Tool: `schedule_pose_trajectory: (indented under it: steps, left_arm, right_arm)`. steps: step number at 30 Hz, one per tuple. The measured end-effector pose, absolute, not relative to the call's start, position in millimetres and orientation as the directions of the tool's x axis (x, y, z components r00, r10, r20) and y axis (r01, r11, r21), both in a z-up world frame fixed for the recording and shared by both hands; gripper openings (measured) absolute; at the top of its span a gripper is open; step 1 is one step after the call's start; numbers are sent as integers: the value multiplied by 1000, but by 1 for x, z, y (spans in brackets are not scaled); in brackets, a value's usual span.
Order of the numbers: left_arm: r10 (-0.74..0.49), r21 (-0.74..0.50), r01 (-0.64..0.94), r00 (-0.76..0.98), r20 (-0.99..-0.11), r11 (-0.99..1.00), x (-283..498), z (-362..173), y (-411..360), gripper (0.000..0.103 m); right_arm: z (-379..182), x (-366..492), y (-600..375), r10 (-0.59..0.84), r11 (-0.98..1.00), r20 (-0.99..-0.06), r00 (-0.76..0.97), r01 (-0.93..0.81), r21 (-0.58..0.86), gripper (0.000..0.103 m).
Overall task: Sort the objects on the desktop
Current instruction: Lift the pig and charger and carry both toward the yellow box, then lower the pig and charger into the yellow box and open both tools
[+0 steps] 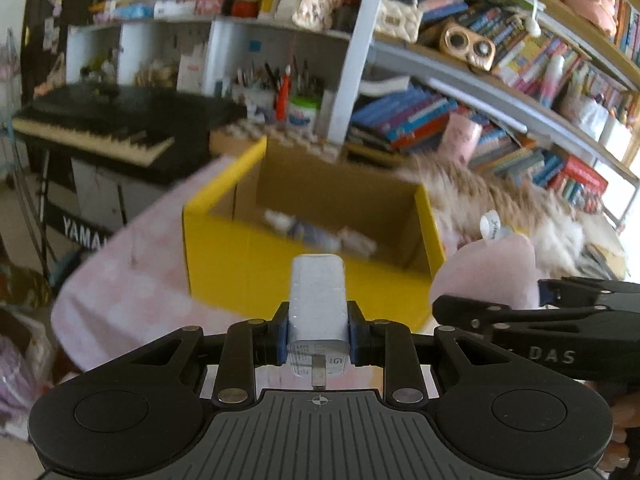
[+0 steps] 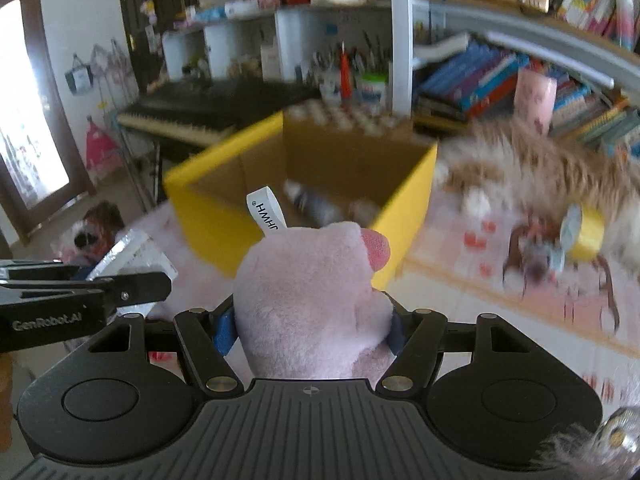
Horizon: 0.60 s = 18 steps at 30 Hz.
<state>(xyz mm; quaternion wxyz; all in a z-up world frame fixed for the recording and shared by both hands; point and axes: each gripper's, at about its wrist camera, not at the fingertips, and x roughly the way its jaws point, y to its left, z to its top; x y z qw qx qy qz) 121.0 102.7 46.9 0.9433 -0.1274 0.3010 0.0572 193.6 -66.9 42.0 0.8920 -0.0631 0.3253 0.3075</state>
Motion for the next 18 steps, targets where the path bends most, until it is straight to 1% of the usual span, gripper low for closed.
schedule_pose_trajectory:
  steps: [6, 10, 13, 18]
  left_arm:
    - [81, -172, -206, 833, -548, 963, 164, 58, 106, 25]
    - [98, -139, -210, 823, -559, 968, 194, 53, 106, 25]
    - [99, -118, -201, 812, -575, 972, 212, 46, 101, 25]
    - [99, -75, -183, 780, -618, 980, 235, 28, 90, 25]
  right_arm:
    - [65, 240, -60, 554, 771, -557, 619, -634, 62, 65]
    - [68, 275, -50, 563, 759, -534, 631, -650, 32, 65]
    - [63, 299, -41, 561, 757, -534, 632, -653, 21, 65]
    - [46, 336, -22, 553, 744, -568, 609, -668, 9, 66]
